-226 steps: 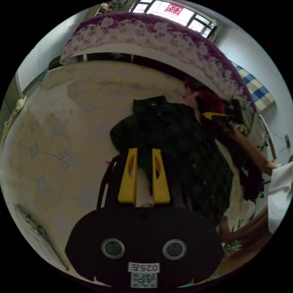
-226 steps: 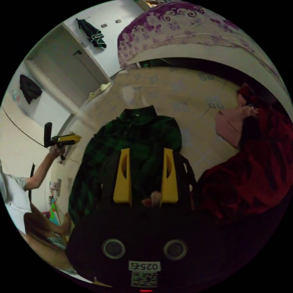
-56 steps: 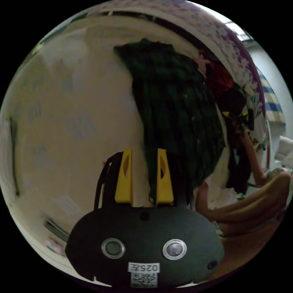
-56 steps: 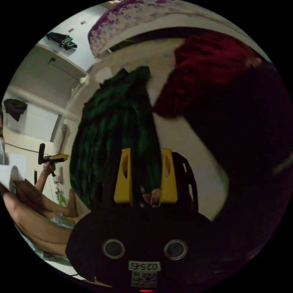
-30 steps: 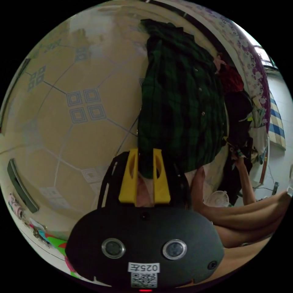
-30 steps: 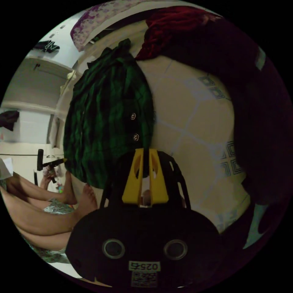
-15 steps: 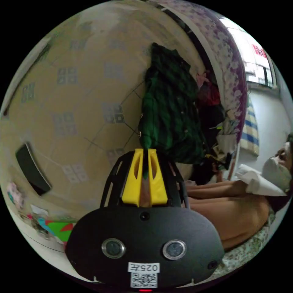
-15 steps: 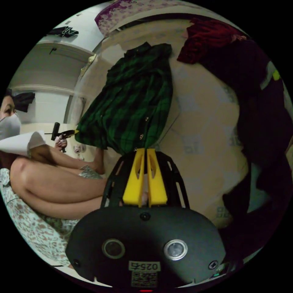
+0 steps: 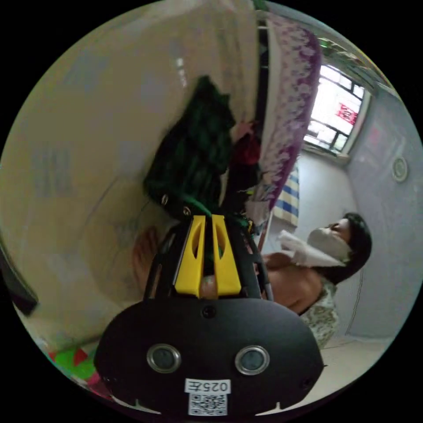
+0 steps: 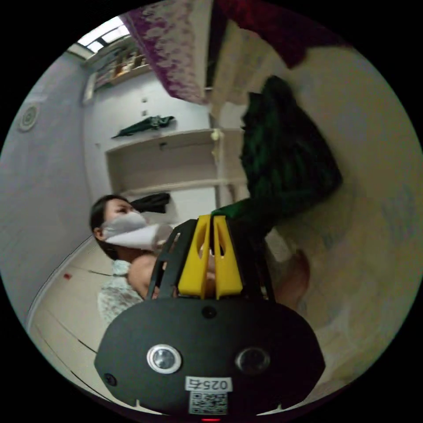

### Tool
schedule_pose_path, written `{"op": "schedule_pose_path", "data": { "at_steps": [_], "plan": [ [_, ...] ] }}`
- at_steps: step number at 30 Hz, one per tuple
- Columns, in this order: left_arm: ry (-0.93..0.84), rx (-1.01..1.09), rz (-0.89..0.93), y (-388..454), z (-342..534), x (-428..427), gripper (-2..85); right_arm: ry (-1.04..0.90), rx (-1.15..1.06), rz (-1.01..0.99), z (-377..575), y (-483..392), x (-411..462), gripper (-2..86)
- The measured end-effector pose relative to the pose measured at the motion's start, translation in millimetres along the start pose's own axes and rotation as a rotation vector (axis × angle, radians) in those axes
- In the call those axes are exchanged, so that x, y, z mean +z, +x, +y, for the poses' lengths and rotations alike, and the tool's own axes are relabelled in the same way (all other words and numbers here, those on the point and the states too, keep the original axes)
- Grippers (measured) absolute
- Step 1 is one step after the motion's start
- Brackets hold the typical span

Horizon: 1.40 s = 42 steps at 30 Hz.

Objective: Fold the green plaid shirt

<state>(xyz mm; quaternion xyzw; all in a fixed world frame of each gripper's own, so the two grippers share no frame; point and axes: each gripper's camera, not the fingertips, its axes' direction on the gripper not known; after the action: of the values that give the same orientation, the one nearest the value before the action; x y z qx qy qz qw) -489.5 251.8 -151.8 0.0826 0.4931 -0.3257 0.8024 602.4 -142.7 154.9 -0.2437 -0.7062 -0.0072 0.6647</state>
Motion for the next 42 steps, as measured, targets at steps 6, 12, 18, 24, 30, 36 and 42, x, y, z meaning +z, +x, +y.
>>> {"op": "schedule_pose_path", "data": {
  "at_steps": [6, 12, 18, 24, 30, 36, 42],
  "plan": [
    [0.259, -0.017, 0.115, 8.5, -178.7, 4.5, 1.2, 0.153, 0.049, 0.178, -190.8, 48.8, -13.4, 1.6],
    [0.286, -0.099, -0.137, -29.7, -195.4, 27.2, 2.7, 0.231, 0.0, 0.059, -196.8, 97.5, -18.2, 14.2],
    [0.302, 0.101, -0.276, -14.6, -97.1, 22.1, 6.7, 0.141, -0.072, 0.55, -119.5, 87.8, -3.7, 16.6],
    [0.24, 0.16, -0.372, -7.4, -25.5, 61.5, 7.9, 0.085, -0.048, 0.536, -84.2, 110.8, 41.3, 17.1],
    [0.217, 0.203, -0.558, -4.6, -24.8, 116.0, 6.8, 0.082, -0.038, 0.724, -111.3, 124.9, 82.9, 6.0],
    [0.118, 0.254, -0.731, 6.5, 5.9, 110.0, 3.3, -0.049, -0.062, 0.896, -64.8, 98.8, 128.7, 0.4],
    [0.14, 0.326, -0.954, 19.8, -26.1, 85.2, 3.5, -0.636, -0.076, 0.608, 1.8, 117.8, 236.1, 6.4]
  ]
}}
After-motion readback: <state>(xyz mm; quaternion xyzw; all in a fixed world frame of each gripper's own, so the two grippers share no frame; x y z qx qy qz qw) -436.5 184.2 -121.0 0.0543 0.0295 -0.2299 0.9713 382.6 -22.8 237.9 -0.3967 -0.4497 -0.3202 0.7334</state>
